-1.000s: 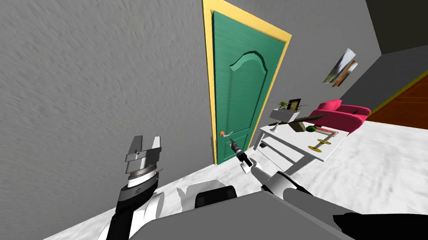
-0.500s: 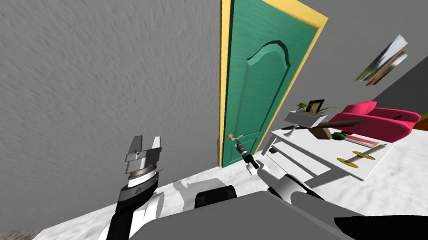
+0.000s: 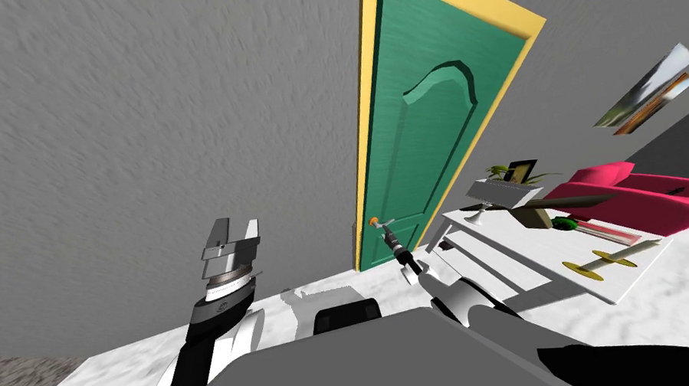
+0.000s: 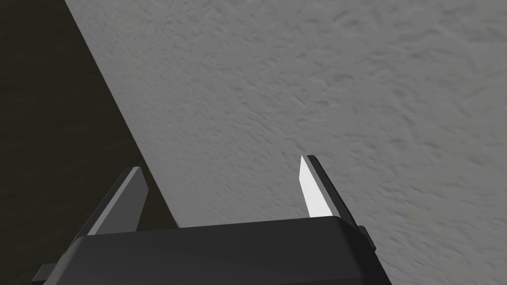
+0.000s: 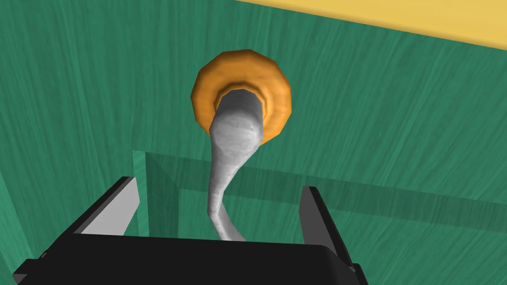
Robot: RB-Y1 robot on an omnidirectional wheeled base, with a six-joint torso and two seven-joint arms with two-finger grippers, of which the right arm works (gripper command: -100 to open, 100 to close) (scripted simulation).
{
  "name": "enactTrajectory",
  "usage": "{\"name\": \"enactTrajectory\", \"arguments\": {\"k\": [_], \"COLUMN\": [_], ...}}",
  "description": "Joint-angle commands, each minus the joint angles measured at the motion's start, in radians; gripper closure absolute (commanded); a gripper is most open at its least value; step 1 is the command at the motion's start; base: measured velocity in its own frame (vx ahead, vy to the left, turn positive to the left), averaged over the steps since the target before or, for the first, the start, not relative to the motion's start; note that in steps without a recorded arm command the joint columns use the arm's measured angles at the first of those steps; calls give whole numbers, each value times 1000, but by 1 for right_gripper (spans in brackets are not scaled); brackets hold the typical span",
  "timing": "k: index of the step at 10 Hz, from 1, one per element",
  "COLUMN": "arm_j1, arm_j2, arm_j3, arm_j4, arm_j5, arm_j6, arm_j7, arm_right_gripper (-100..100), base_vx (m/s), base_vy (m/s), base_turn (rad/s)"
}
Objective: Pull the door open
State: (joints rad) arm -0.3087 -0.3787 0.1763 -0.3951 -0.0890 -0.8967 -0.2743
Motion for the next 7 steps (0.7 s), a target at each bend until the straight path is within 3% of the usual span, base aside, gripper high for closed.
{"name": "enactTrajectory", "arguments": {"k": [1,2,3,4,5,6,7], "arm_j1": [19,34,34,34,34,34,53], "arm_j2": [-5,-31,-31,-31,-31,-31,-64], "arm_j3": [-1,-13,-13,-13,-13,-13,-28], "arm_j4": [-50,-37,-93,-98,-46,-37,-19], "arm_j5": [-1,-9,-9,-9,-9,-9,-20], "arm_j6": [16,-5,4,0,-5,-5,-32], "arm_j7": [0,-16,-16,-16,-16,-16,-37], "arm_right_gripper": [-100,-100,-100,-100,-100,-100,-100], "base_vx": [-5,64,83,44,18,0,112], "base_vy": [-1,29,36,22,8,0,31], "base_turn": [-1,197,88,-10,-2,0,242]}}
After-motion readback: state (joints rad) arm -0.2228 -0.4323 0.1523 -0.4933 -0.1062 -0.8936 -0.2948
